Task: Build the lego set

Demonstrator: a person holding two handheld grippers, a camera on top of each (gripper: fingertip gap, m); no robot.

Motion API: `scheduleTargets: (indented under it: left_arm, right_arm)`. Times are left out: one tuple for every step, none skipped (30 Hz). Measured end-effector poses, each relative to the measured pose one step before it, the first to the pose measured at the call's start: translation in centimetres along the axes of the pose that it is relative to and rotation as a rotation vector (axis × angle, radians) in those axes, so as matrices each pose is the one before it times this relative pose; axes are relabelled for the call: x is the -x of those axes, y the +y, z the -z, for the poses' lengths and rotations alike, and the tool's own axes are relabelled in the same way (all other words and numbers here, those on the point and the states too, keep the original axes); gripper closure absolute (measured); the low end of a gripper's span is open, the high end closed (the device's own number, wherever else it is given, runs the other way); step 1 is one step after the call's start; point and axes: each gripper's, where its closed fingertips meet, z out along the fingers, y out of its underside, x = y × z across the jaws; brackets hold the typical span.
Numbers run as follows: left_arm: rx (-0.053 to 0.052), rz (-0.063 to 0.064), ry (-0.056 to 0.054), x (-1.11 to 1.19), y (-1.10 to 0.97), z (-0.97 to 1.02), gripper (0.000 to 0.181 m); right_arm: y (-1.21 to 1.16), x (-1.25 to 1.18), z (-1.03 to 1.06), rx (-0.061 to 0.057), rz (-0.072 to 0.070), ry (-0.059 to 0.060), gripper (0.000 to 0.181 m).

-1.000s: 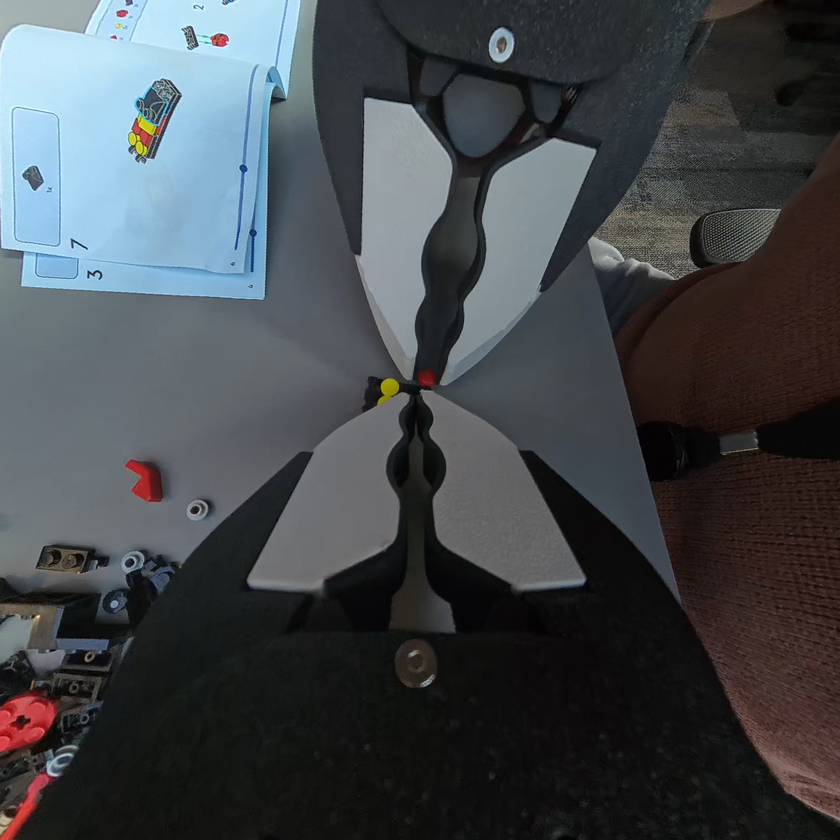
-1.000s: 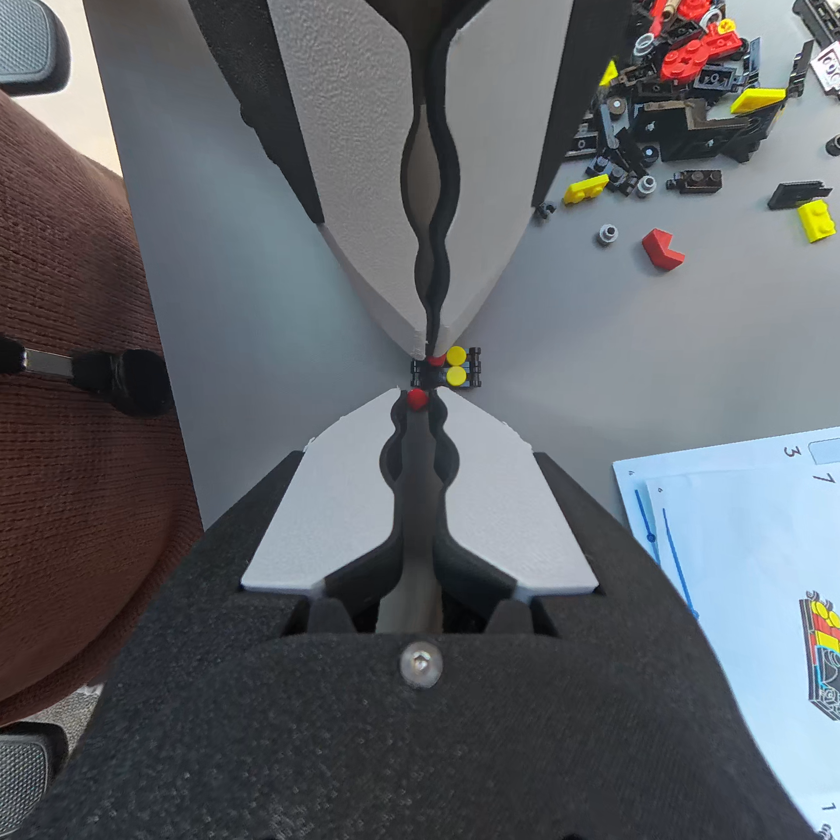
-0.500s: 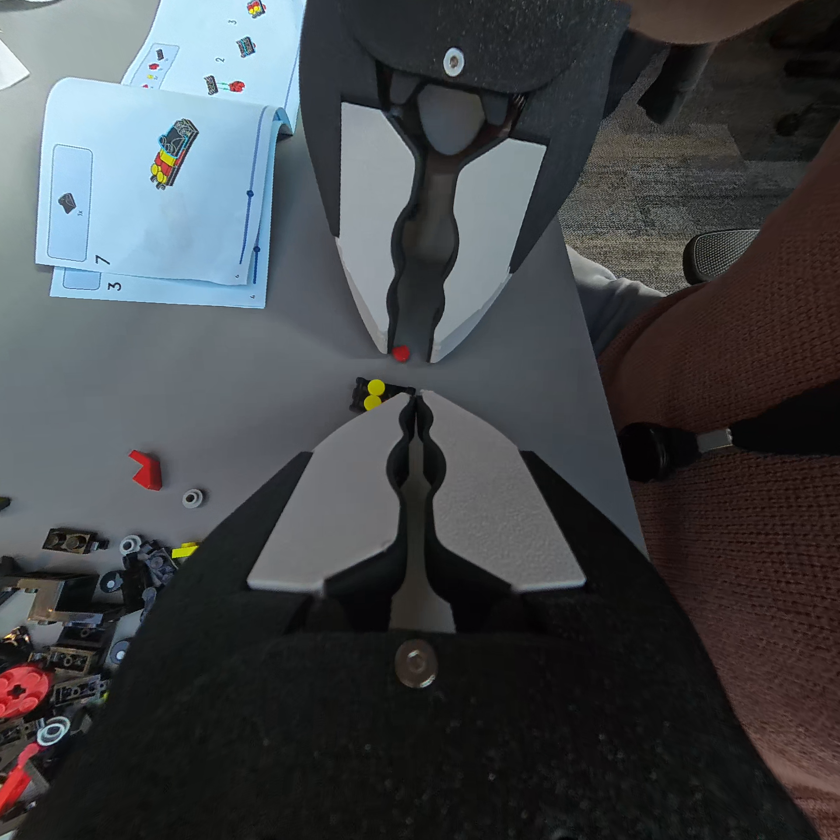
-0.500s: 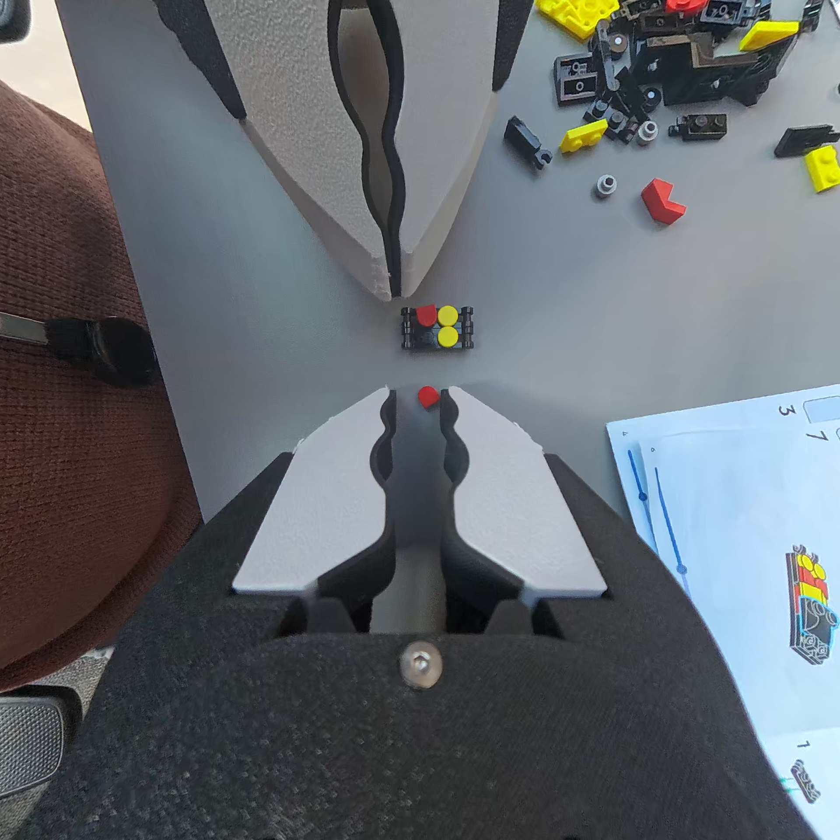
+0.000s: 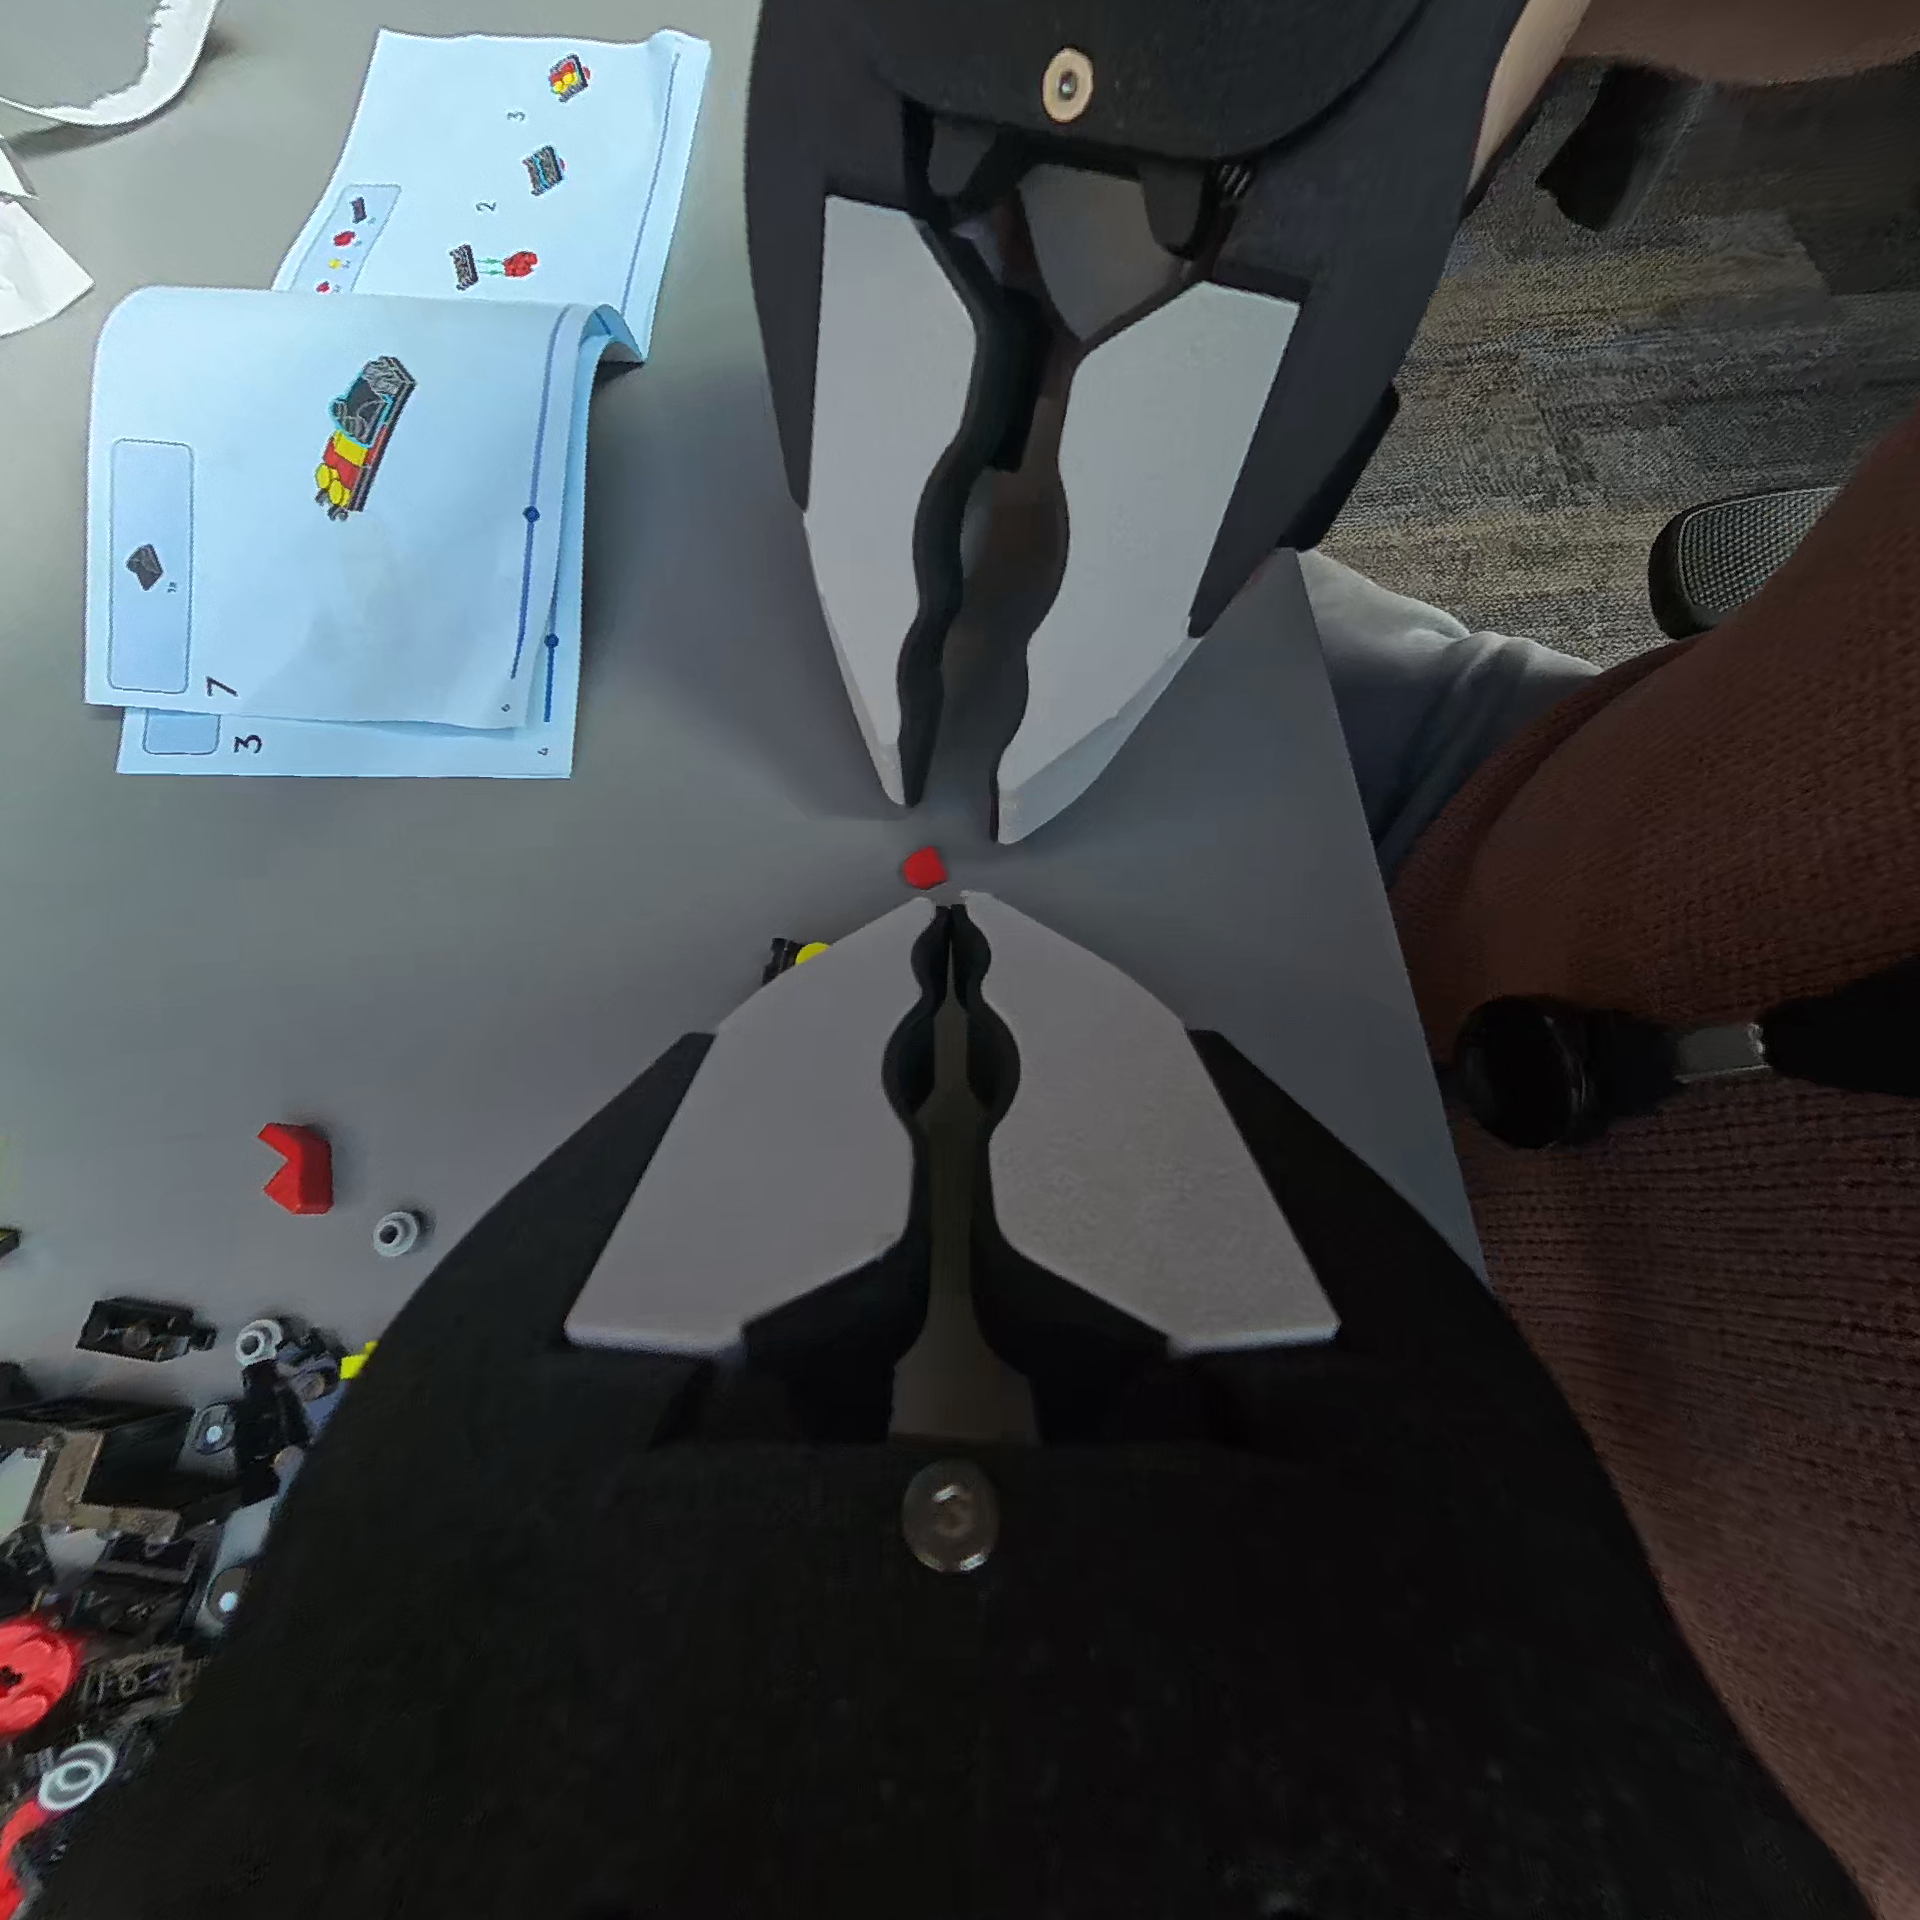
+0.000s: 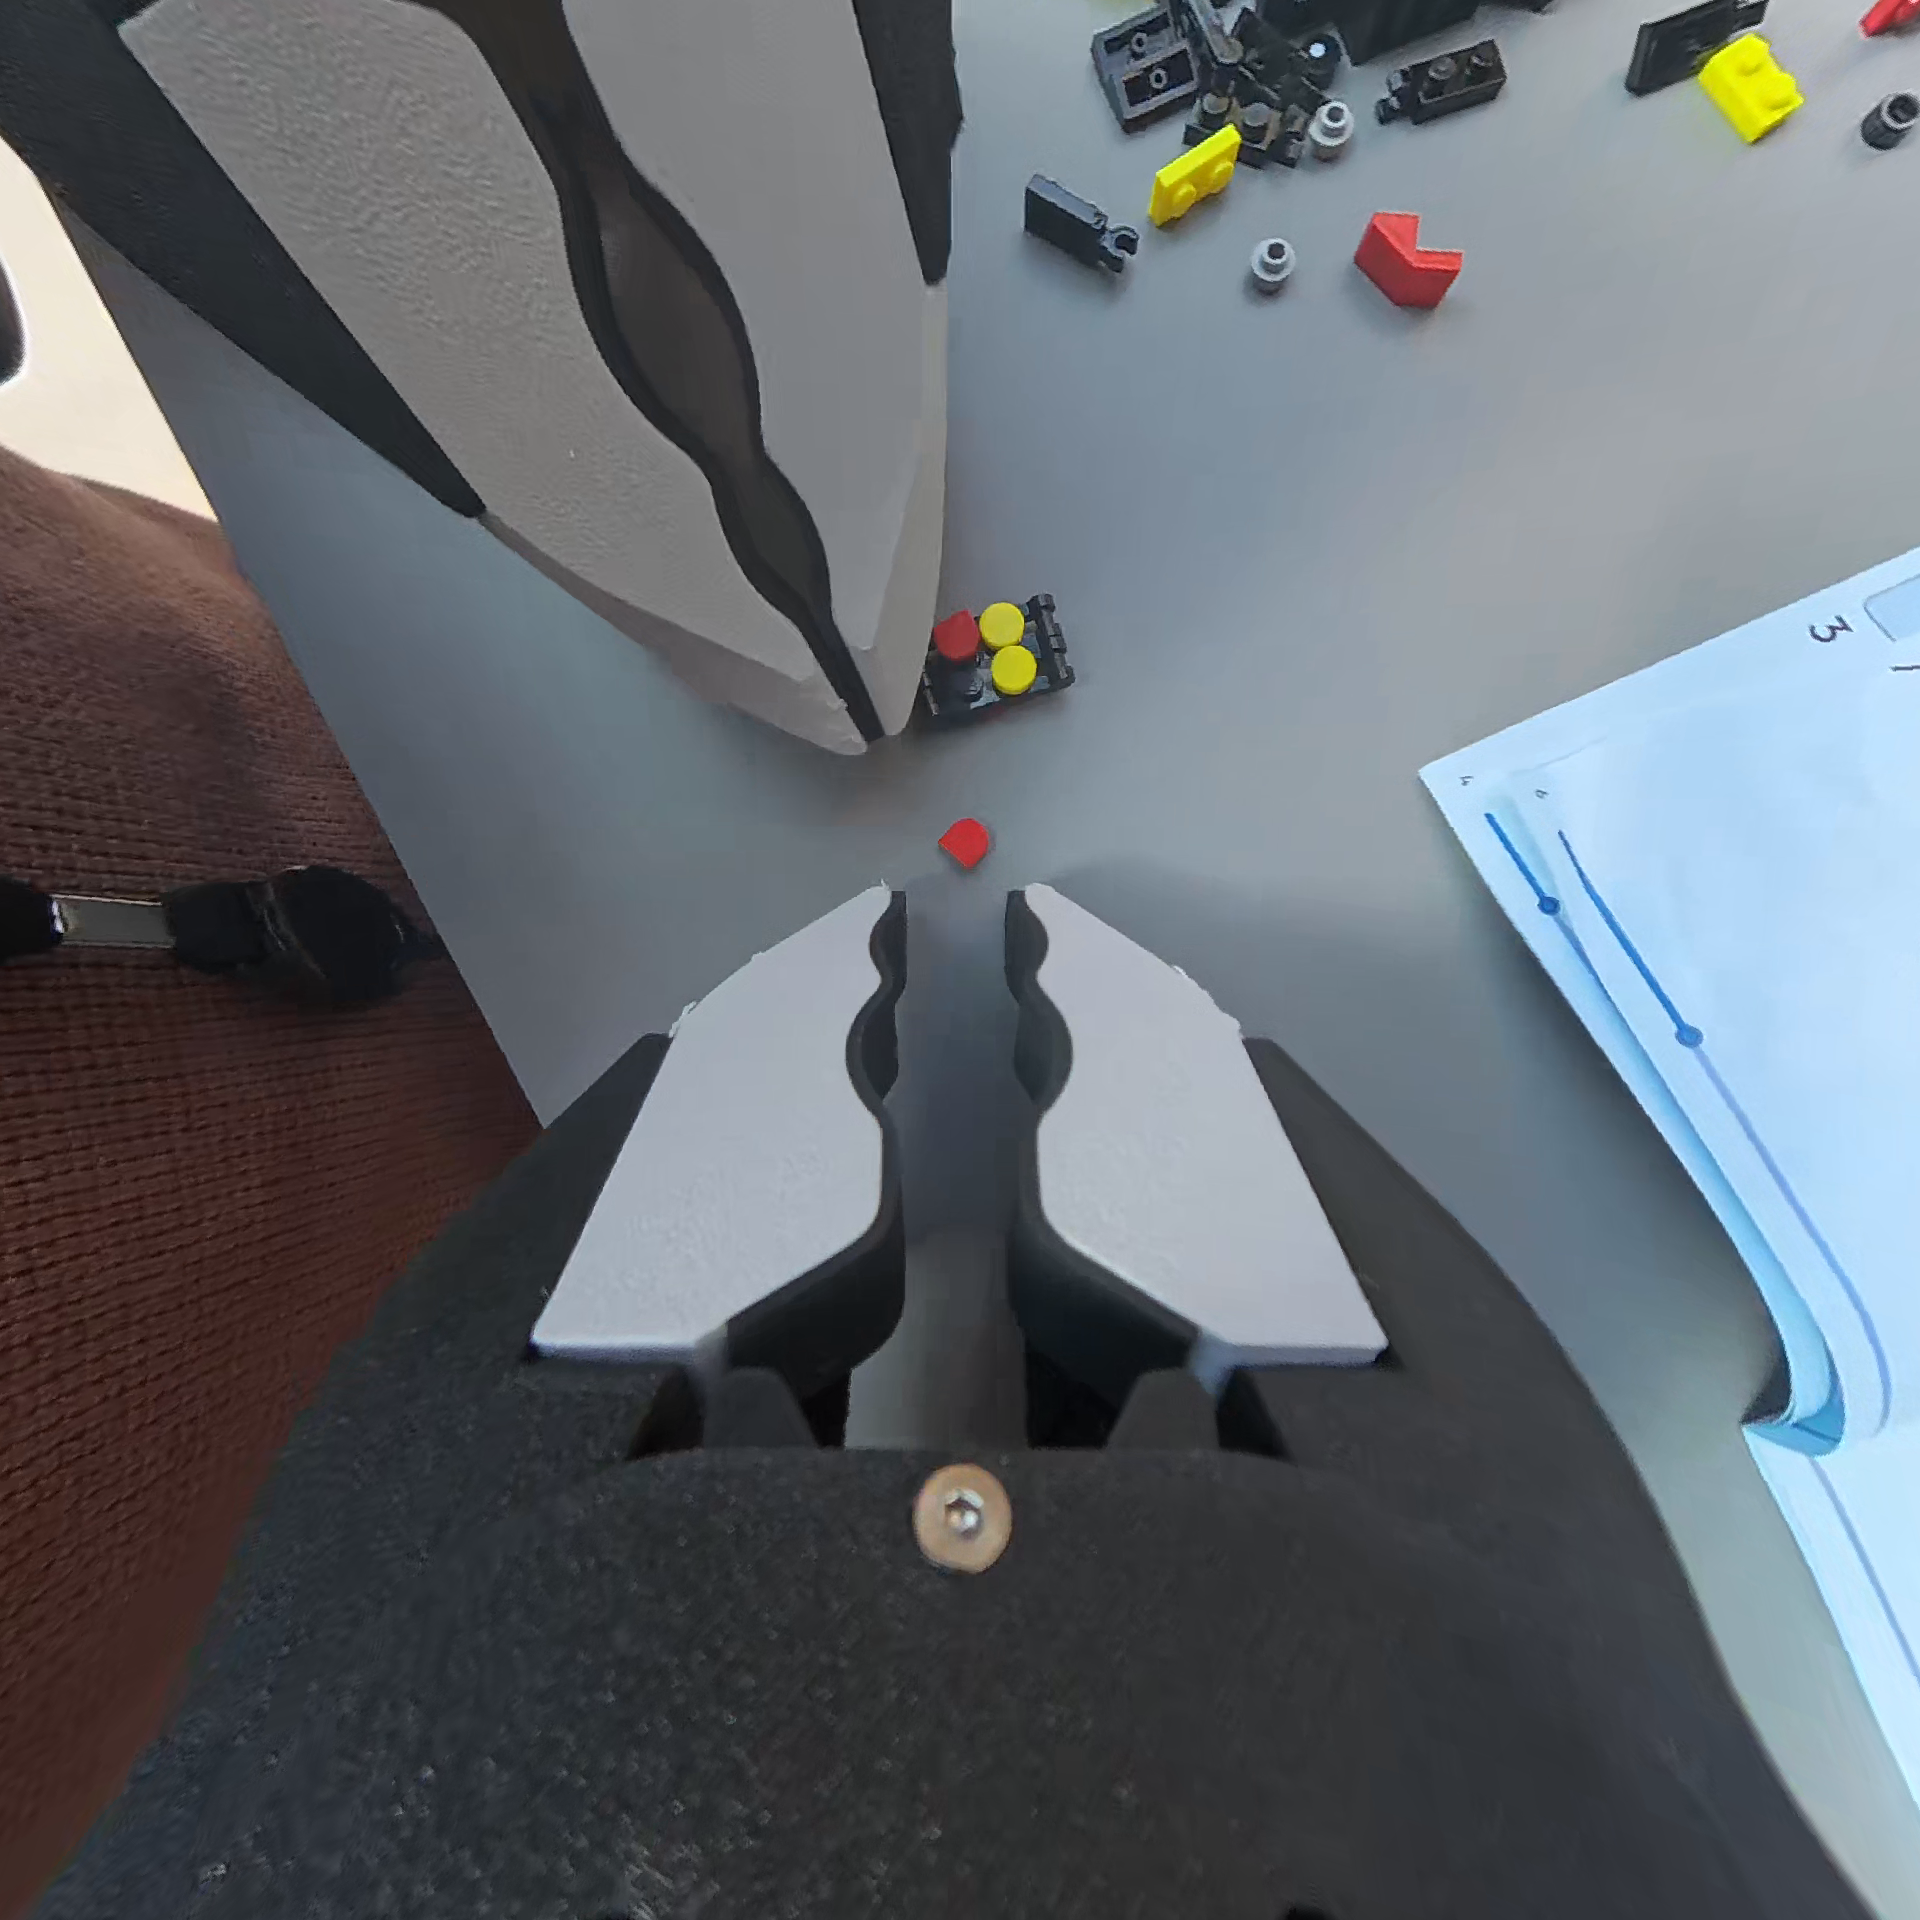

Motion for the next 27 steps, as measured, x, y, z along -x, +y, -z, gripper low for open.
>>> scheduleTargets:
  left_arm:
    - [-0.0082,0.0070,-0.0163,0.312,-0.064,0.336,0.181]
    - [-0.0091,0.0071,-0.0086,0.224,-0.055,0.358,0.181]
    - [-0.0095,0.0062,-0.0022,0.145,-0.034,0.346,0.181]
    - [-0.0083,0.0042,-0.0018,0.147,0.021,0.297,0.181]
    - [-0.0060,0.0018,-0.0015,0.175,0.108,0.245,0.181]
    - [-0.0054,0.0020,-0.0003,0.180,0.129,0.172,0.181]
    - [-0.0051,0.0014,0.0068,0.095,0.123,0.098,0.181]
    - [-0.0022,0.0012,0.0132,0.009,0.142,0.030,0.181]
    - [-0.0003,-0.0002,0.0115,0.036,0.112,0.007,0.181]
    - [0.0000,-0.0031,0.0062,0.076,0.085,0.018,0.181]
    - [0.0016,-0.0050,0.0025,0.096,0.086,0.051,0.181]
    - [-0.0003,-0.0054,0.0016,0.101,0.043,0.096,0.181]
    - [-0.0042,-0.0026,0.0001,0.088,-0.002,0.125,0.181]
    - [-0.0086,0.0011,-0.0026,0.132,-0.046,0.132,0.181]
    - [-0.0134,0.0032,-0.0020,0.101,-0.107,0.102,0.181]
    - [-0.0134,0.0045,0.0030,0.040,-0.094,0.058,0.181]
    - [-0.0113,0.0037,0.0044,0.008,-0.078,0.024,0.181]
    - [-0.0078,0.0005,0.0037,0.004,-0.046,0.012,0.181]
    - [-0.0039,0.0000,0.0003,0.044,-0.007,0.024,0.181]
    - [-0.0021,0.0008,-0.0019,0.067,0.025,0.031,0.181]
    - [-0.0042,0.0007,-0.0014,0.059,0.010,0.035,0.181]
    - [-0.0052,0.0001,0.0009,0.026,-0.021,0.018,0.181]
    - [-0.0035,0.0005,0.0012,0.025,0.002,0.014,0.181]
    - [-0.0016,0.0014,0.0009,0.044,0.018,-0.003,0.181]
    - [-0.0034,0.0016,0.0013,0.028,-0.012,-0.007,0.181]
    - [-0.0047,0.0021,0.0040,-0.007,-0.024,-0.008,0.181]
    - [-0.0032,0.0033,0.0028,0.012,-0.010,-0.024,0.181]
  right_arm:
    - [0.078,0.152,0.026,0.0009,-0.0149,0.0138,0.164]
    - [0.019,0.292,0.011,-0.0035,-0.0265,0.0054,0.165]
    - [-0.070,0.348,0.034,-0.0123,-0.0276,0.0066,0.166]
    - [0.017,0.204,0.050,-0.0107,-0.0195,0.0170,0.167]
    - [0.134,-0.090,0.002,-0.0052,-0.0191,0.0301,0.169]
    - [0.020,-0.298,-0.043,-0.0118,-0.0284,0.0315,0.170]
    - [0.069,-0.151,-0.127,-0.0077,-0.0286,0.0153,0.171]
    - [0.009,0.165,-0.165,-0.0071,-0.0207,-0.0080,0.172]
    - [-0.235,0.198,-0.068,-0.0207,-0.0151,-0.0117,0.172]
    - [0.004,0.047,-0.126,-0.0021,-0.0140,-0.0063,0.172]
    - [-0.044,-0.226,0.031,0.0001,-0.0136,0.0103,0.171]
    - [0.070,0.132,0.122,0.0091,-0.0053,-0.0091,0.172]
    - [-0.075,0.354,0.167,-0.0006,-0.0083,-0.0175,0.173]
    - [-0.349,0.243,0.087,-0.0190,-0.0068,-0.0049,0.173]
    - [-0.505,0.432,-0.073,-0.0311,-0.0069,-0.0180,0.173]
    - [-0.421,0.338,-0.279,-0.0253,-0.0174,-0.0169,0.173]
    - [-0.104,0.141,-0.360,-0.0087,-0.0098,0.0016,0.174]
    - [0.228,0.540,-0.340,0.0093,0.0043,-0.0208,0.176]
    - [0.205,0.222,-0.264,0.0072,-0.0012,-0.0027,0.176]
    - [0.051,-0.256,-0.070,-0.0031,0.0060,0.0230,0.178]
    - [-0.083,-0.436,0.096,-0.0079,-0.0008,0.0252,0.177]
    - [0.031,-0.452,0.089,-0.0003,-0.0117,0.0149,0.177]
    - [0.030,-0.319,0.090,-0.0015,-0.0123,0.0058,0.177]
    - [0.125,-0.245,0.098,0.0075,0.0009,0.0088,0.177]
    - [0.180,-0.294,0.088,0.0134,0.0104,0.0185,0.176]
    - [0.066,-0.145,0.057,0.0051,0.0075,0.0101,0.176]
    - [0.057,0.005,0.044,0.0026,0.0008,-0.0026,0.176]
